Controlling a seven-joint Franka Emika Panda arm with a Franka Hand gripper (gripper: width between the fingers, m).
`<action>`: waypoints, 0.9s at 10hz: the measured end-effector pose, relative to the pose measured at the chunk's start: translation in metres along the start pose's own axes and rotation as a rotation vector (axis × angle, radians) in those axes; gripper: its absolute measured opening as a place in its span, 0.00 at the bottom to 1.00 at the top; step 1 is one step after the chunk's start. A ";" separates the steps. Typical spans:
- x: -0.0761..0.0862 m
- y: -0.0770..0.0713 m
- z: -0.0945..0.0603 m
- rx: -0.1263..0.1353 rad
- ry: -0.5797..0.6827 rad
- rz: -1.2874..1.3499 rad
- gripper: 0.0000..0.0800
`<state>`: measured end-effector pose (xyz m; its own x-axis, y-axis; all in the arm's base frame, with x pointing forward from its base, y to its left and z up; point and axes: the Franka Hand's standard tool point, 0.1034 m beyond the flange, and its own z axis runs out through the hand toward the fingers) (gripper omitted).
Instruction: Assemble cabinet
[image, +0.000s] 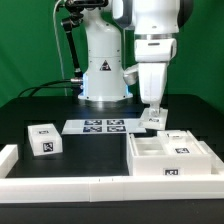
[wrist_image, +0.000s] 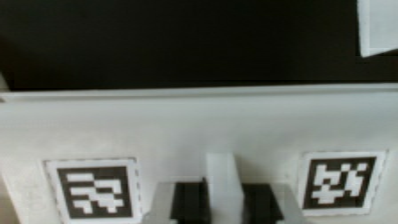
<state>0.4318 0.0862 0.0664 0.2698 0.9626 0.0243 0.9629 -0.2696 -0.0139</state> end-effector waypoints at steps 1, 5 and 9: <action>0.000 -0.001 0.001 0.002 0.000 -0.001 0.09; -0.018 0.012 0.004 0.023 -0.005 -0.164 0.09; -0.025 0.015 0.006 0.026 -0.004 -0.191 0.09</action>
Offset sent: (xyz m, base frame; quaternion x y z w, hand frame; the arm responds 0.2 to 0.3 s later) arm 0.0168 -0.0229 -0.0038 0.0364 0.0422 -0.2124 0.9756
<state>0.4400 0.0584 0.0599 0.0822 0.9963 0.0247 0.9961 -0.0813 -0.0356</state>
